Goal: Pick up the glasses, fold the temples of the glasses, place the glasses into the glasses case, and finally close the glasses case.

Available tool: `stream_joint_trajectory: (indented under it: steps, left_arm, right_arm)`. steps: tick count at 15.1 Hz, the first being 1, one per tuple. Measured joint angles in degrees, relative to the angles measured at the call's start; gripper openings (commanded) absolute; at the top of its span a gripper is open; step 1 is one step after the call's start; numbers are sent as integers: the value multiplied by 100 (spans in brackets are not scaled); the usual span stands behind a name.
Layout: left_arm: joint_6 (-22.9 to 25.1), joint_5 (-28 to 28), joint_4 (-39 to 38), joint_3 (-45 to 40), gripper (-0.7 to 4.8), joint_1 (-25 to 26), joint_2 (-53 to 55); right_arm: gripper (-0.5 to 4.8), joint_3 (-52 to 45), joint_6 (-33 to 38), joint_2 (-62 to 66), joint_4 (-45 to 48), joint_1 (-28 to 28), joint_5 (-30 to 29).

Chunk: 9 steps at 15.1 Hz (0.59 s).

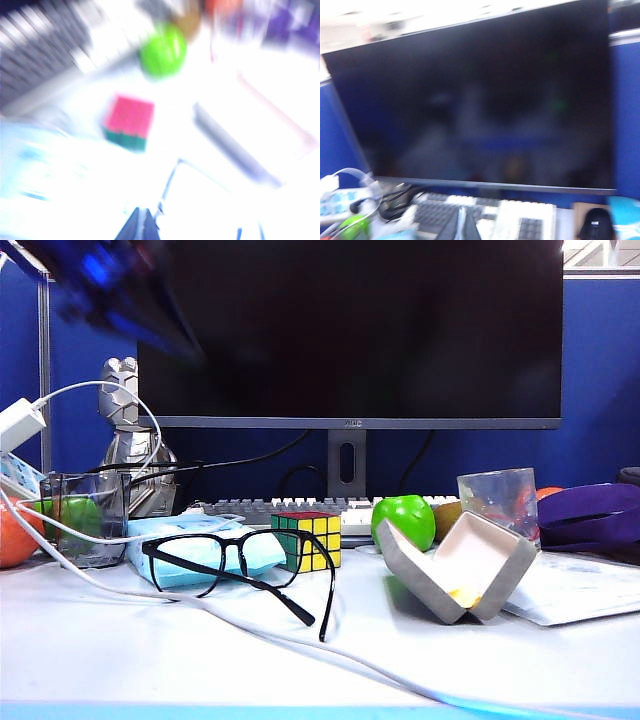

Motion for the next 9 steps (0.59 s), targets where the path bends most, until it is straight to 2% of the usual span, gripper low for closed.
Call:
stream_joint_trajectory:
  steps: [2, 5, 9]
  left_arm:
    - [249, -323, -70, -2, 125, -295, 374]
    - [728, -938, -245, -2, 126, -741, 1130]
    - [1294, -1051, -487, -2, 126, -778, 1432]
  right_arm:
    - [-1, 0, 2, 11, -9, -2, -57]
    - [-1, 0, 2, 24, -11, -2, -59]
    - [-1, 0, 2, 22, -11, -2, -61]
